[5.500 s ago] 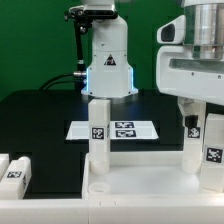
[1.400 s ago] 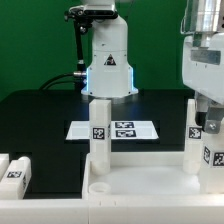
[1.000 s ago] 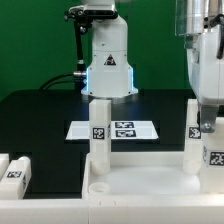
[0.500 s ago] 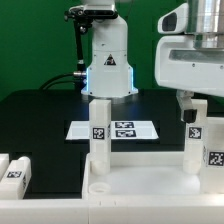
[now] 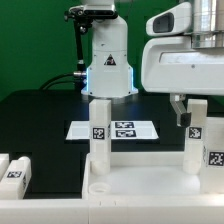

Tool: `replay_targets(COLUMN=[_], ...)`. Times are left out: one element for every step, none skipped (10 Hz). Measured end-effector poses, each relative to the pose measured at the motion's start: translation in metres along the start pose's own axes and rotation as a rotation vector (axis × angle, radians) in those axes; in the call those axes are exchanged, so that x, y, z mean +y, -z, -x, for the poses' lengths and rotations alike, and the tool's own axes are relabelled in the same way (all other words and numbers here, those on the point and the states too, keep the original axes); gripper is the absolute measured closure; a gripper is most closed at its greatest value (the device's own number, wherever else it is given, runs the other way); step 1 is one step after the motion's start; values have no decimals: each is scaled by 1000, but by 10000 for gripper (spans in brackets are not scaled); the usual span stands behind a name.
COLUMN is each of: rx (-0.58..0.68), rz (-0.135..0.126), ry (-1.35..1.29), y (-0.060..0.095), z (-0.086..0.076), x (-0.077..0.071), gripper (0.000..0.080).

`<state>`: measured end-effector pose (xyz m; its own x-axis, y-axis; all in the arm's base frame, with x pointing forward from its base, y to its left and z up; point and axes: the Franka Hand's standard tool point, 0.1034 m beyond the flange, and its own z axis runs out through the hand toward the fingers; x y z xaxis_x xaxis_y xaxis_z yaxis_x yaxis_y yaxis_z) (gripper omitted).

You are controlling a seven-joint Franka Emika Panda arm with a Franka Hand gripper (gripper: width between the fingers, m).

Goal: Assemble desk

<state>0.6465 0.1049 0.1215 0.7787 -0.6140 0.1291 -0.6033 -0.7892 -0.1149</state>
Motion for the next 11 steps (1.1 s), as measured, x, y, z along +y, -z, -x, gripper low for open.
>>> replay_targets(rx=[3,5,8,14,18,21,18,27,28,28,28], rz=[-18,-14,-9,1,9,21,42,45,44,44,44], ry=[21,83,141,215,277,358,523,553,550,530,516], y=[-1,-1,-1,-2,-2,-2,-6,-8,-8,-8,-8], z=[5,9,6,4,2,3,7,14,13,13,12], x=[-9,-12,-10,-7,-6,-5,-4,-10,-9,-9,-9], gripper=[150,150,150,150,150,150,150,150,150,150,274])
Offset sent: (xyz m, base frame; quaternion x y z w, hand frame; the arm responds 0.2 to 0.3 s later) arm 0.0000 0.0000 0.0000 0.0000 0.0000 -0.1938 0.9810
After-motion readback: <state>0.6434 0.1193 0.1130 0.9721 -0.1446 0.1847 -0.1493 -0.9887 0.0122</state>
